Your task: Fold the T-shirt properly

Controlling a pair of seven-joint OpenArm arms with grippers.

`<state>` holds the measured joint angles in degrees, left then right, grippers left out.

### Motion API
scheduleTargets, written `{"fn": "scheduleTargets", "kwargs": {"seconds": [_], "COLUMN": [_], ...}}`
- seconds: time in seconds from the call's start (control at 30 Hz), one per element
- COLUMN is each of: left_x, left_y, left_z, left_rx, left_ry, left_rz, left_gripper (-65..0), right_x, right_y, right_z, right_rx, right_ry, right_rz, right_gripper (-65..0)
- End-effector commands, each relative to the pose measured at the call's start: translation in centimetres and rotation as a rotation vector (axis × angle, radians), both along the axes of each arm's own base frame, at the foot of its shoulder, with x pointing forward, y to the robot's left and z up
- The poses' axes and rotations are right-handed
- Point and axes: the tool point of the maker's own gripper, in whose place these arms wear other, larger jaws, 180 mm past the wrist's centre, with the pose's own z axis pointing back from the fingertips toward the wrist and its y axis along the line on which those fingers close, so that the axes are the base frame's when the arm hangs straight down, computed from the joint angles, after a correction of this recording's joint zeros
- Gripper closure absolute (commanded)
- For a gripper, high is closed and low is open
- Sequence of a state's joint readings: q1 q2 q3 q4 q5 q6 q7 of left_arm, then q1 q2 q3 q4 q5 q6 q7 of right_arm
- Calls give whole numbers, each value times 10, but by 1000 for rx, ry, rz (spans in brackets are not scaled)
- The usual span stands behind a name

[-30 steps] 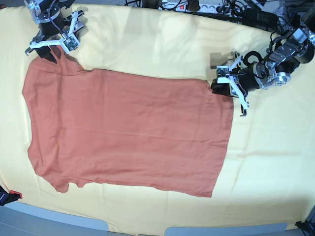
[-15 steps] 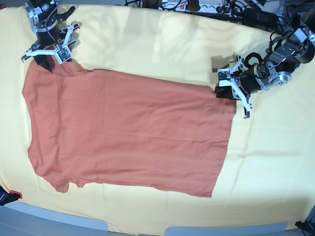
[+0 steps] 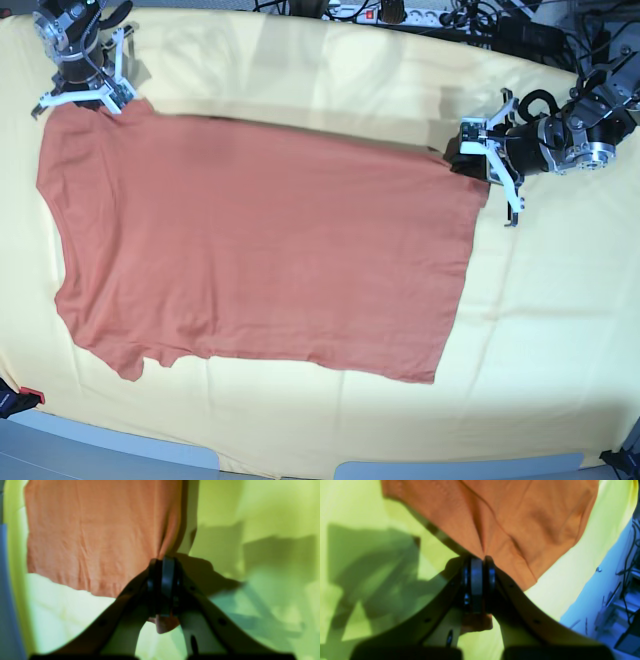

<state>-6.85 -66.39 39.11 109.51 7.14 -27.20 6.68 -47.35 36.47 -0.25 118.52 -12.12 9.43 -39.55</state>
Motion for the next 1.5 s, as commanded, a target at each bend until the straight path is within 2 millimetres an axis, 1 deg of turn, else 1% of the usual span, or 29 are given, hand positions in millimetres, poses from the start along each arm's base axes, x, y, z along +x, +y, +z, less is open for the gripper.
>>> {"fn": "scheduleTargets", "kwargs": {"seconds": [0.0,0.13,0.23,0.33,0.43,0.53,0.57,0.7,0.8,0.93,1.03,1.13,1.23,1.33,1.47], "left_x": [1,-29,-54,-62,-74,-82,-83,-86,-89,-90,-87,-84,-71,-55,-35], "left_y": [5,3,8,10,6,4,2,-5,-10,-13,-13,-14,-16,-16,-9], "left_z": [11,17,22,30,37,37,38,42,45,46,45,42,40,41,46], "left_rx": [3,-6,7,-8,-40,-41,-46,-60,-69,-36,-9,8,23,33,77], "left_ry": [-3,128,247,289,338,354,353,348,344,299,257,227,158,99,29], "left_rz": [-3,-53,-97,-86,-79,-95,-100,-121,-139,-190,-220,-238,-220,-178,-138], "left_gripper": [0,0,0,0,0,0,0,0,0,0,0,0,0,0,0], "right_x": [-6,-26,-39,-52,-64,-67,-67,-53,-48,-41,-32,-21,-13,1,16], "right_y": [-2,6,11,14,17,19,19,17,18,9,0,-1,10,21,22], "right_z": [4,9,12,14,16,18,18,25,27,33,40,47,45,45,45], "right_rx": [-23,-13,-11,-7,-7,-6,-10,-24,-16,-37,-51,-22,58,134,161], "right_ry": [23,67,96,126,157,161,158,85,64,45,19,-28,-18,-31,-51], "right_rz": [20,59,63,66,66,73,75,80,93,100,100,109,122,130,126], "right_gripper": [0,0,0,0,0,0,0,0,0,0,0,0,0,0,0]}}
